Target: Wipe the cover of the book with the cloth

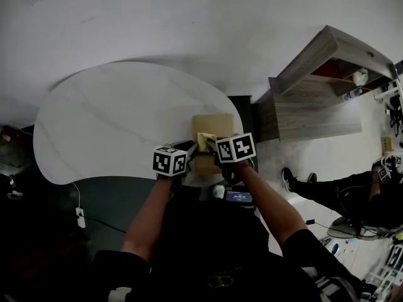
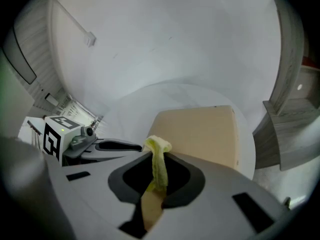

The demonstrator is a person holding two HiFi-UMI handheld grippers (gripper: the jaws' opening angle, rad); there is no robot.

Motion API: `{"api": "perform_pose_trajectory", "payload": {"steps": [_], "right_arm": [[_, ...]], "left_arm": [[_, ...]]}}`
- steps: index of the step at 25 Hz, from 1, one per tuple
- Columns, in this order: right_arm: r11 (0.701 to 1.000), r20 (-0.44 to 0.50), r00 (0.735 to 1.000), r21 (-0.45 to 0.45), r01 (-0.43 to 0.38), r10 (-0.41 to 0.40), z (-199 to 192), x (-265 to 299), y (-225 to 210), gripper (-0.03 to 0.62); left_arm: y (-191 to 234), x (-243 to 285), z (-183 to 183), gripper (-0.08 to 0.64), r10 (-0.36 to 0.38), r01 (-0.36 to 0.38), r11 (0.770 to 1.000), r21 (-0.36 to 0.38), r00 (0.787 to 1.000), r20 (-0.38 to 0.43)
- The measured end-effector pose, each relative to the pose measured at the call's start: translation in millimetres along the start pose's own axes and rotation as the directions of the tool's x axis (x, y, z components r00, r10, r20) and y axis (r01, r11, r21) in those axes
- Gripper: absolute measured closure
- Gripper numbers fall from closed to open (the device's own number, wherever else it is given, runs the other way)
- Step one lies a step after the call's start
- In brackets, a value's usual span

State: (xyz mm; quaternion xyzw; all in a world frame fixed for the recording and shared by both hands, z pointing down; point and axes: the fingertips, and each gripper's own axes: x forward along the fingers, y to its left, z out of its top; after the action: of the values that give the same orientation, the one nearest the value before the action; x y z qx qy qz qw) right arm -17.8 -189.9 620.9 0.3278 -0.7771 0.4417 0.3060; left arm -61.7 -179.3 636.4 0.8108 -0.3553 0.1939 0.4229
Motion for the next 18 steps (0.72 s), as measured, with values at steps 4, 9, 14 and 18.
{"api": "perform_pose_trajectory", "payload": {"steps": [4, 9, 14, 18], "right_arm": [[1.000, 0.008, 1.000, -0.001, 0.015, -0.015, -1, 3, -4, 0.505], [1.000, 0.014, 1.000, -0.003, 0.014, -0.014, -1, 4, -4, 0.505], [1.000, 0.013, 1.000, -0.008, 0.018, -0.018, -1, 2, -5, 0.505], [1.000, 0.012, 1.000, -0.002, 0.026, -0.026, -1, -2, -12, 0.505]], "left_arm": [[0, 0, 0, 0.492, 0.000, 0.000, 1.000, -0.002, 1.000, 0.002], [1, 0, 0, 0.492, -0.003, 0.003, 1.000, -0.010, 1.000, 0.005], [1, -1, 0, 0.492, -0.002, 0.002, 1.000, -0.014, 1.000, 0.002], [1, 0, 0, 0.492, -0.001, 0.001, 1.000, -0.015, 1.000, 0.001]]}}
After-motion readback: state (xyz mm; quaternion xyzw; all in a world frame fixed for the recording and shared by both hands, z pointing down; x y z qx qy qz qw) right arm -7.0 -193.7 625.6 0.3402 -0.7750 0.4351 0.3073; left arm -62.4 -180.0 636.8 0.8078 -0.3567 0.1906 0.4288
